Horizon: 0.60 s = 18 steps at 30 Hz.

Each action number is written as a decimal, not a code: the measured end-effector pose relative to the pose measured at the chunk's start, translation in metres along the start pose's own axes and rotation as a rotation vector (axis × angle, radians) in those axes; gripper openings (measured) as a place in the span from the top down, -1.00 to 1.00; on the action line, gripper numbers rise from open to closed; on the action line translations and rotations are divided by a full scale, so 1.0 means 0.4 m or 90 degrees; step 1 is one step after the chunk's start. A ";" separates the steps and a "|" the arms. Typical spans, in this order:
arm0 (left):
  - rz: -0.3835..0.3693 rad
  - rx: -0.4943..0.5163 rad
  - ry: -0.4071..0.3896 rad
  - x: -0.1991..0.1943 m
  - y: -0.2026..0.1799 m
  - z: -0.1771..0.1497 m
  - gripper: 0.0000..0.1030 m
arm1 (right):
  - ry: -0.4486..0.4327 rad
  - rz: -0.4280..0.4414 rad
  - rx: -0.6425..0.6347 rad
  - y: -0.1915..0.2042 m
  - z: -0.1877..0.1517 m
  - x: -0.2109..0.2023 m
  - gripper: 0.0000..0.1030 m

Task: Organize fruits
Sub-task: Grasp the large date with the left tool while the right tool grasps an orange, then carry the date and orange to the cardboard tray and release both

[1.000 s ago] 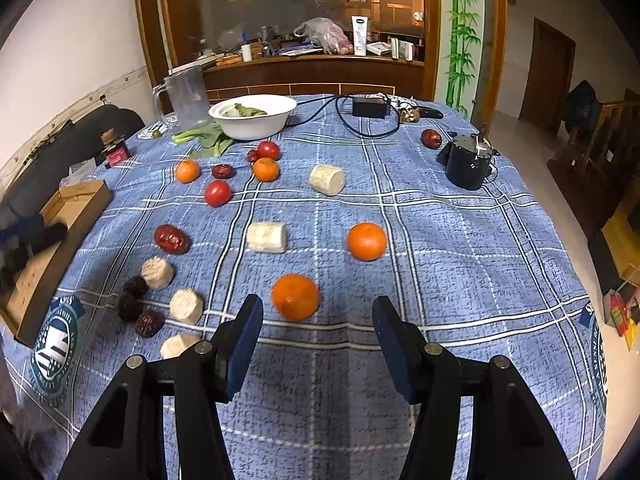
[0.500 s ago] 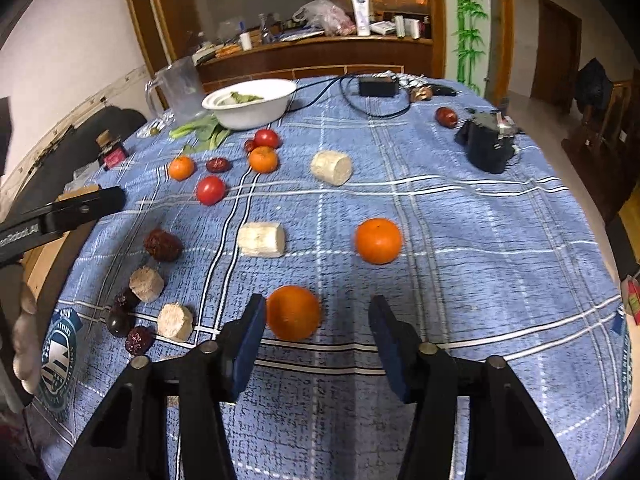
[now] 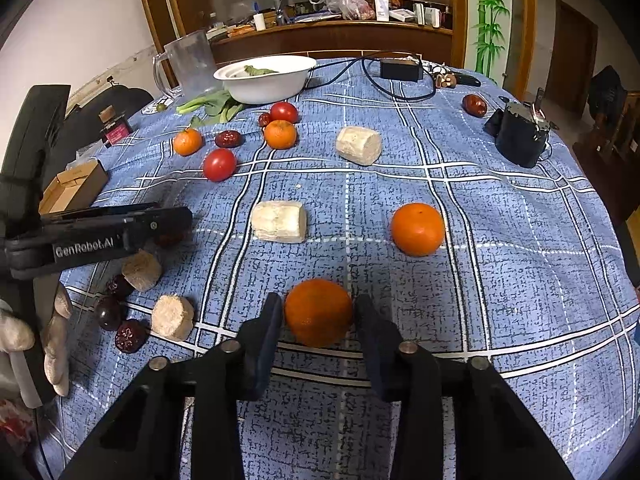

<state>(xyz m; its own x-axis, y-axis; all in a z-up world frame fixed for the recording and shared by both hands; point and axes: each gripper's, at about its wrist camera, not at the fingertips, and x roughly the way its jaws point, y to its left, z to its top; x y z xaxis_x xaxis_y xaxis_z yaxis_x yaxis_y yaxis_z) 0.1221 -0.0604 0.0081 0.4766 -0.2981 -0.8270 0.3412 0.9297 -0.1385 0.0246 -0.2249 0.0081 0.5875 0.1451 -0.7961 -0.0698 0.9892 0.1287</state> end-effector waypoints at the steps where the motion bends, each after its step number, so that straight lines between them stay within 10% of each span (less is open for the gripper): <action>1: 0.007 0.012 0.001 0.000 -0.008 -0.003 0.16 | -0.001 0.000 0.002 -0.001 -0.002 0.001 0.30; 18: 0.001 -0.007 -0.123 -0.251 -0.006 -0.053 0.17 | -0.082 0.035 0.011 0.043 -0.005 -0.134 0.34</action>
<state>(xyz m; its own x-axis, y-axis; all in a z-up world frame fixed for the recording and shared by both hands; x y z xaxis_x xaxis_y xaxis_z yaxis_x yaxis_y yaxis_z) 0.0562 -0.0281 0.0799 0.6242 -0.3319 -0.7073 0.3323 0.9321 -0.1441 -0.0096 -0.2155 0.0519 0.6813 0.1949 -0.7056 -0.0918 0.9791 0.1818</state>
